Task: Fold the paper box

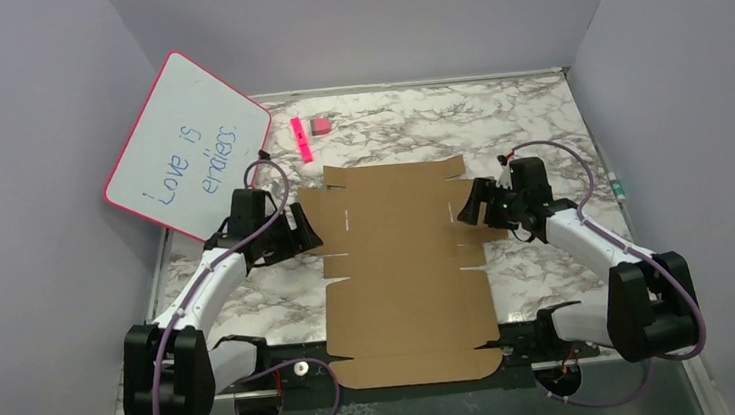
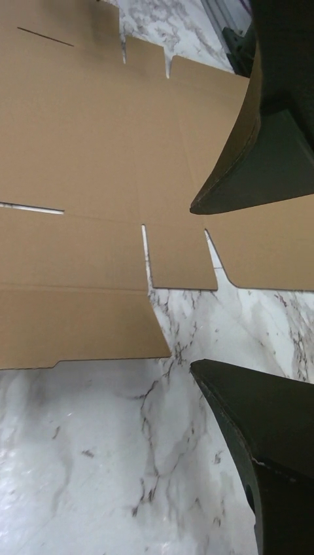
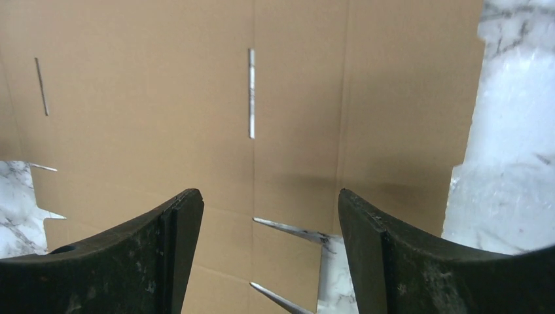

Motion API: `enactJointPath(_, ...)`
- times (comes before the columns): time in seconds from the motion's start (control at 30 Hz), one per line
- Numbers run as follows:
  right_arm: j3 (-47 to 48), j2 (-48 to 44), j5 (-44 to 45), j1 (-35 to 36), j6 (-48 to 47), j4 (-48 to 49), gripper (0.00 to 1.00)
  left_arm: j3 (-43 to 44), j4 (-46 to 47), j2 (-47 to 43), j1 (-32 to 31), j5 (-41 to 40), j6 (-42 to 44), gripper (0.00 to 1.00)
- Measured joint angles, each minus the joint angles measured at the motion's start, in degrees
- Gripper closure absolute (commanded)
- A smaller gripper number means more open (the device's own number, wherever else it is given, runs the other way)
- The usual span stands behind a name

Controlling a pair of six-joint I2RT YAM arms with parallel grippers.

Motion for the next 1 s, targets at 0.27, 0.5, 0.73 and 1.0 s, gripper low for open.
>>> enactJointPath(0.27, -4.22, 0.00, -0.15, 0.00, 4.13, -2.38, 0.19, -5.40, 1.53, -2.03, -2.10, 2.36, -4.28, 0.16)
enactJointPath(0.5, -6.14, -0.04, -3.85, -0.13, 5.49, -0.59, 0.26, -7.23, 4.98, -1.29, -10.08, 1.92, -7.93, 0.16)
enactJointPath(0.73, -7.93, -0.24, -9.27, -0.22, 5.53, 0.98, 0.39, -8.76, 8.33, 0.83, -13.53, 0.48, -10.12, 0.16)
enactJointPath(1.0, -8.15, -3.50, -14.21, -0.22, 5.49, 0.09, 0.46, -8.90, 12.24, 1.99, -16.72, -1.25, -11.96, 0.16)
